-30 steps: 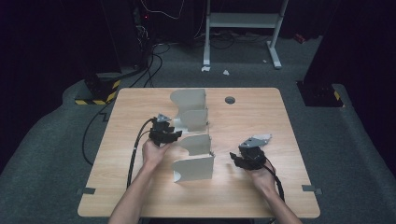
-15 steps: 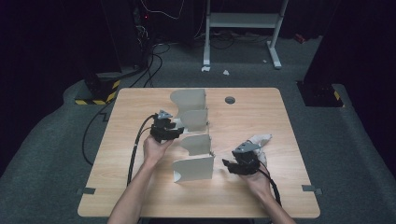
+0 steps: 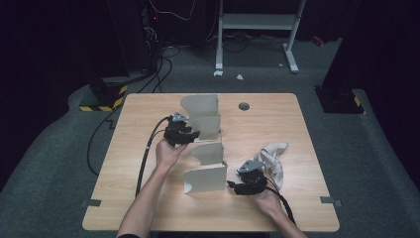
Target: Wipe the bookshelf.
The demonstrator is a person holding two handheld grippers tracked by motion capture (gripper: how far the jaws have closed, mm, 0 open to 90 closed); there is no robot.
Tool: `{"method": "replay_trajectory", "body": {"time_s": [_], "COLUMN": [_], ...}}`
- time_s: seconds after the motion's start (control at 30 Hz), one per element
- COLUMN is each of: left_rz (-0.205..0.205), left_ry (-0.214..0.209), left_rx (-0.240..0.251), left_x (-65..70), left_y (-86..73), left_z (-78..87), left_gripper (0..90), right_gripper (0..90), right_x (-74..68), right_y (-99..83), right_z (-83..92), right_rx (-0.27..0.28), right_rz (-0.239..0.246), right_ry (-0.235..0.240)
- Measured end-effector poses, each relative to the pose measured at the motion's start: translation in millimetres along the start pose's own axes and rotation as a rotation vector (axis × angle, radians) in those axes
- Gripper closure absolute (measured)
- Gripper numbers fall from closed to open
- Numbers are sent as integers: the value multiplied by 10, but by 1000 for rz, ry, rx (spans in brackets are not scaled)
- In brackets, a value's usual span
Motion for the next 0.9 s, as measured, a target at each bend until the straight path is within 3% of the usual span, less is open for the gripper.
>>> {"method": "replay_trajectory", "body": {"time_s": [0.57, 0.9], "left_rz": [-11, 3], "left_ry": [10, -7], "left_rx": [-7, -14], "left_x": [1, 14], "left_y": [70, 85], "left_z": [-42, -71], "left_gripper": [636, 657], "right_gripper": [360, 353], "right_x": [-153, -315], "right_y": [-16, -39], "right_z": [42, 79], "right_rx": [5, 17], "right_rz": [33, 46], "right_ry": [2, 41]}}
Point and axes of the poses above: each handheld gripper's, and its own axes: z roughly backward along the jaws, y roughly out of its top, x roughly to its right, the point moved 10 cm from there along -z, roughly forward along the jaws, and after that the axes turned 3 degrees about x, right-handed, at the moved point
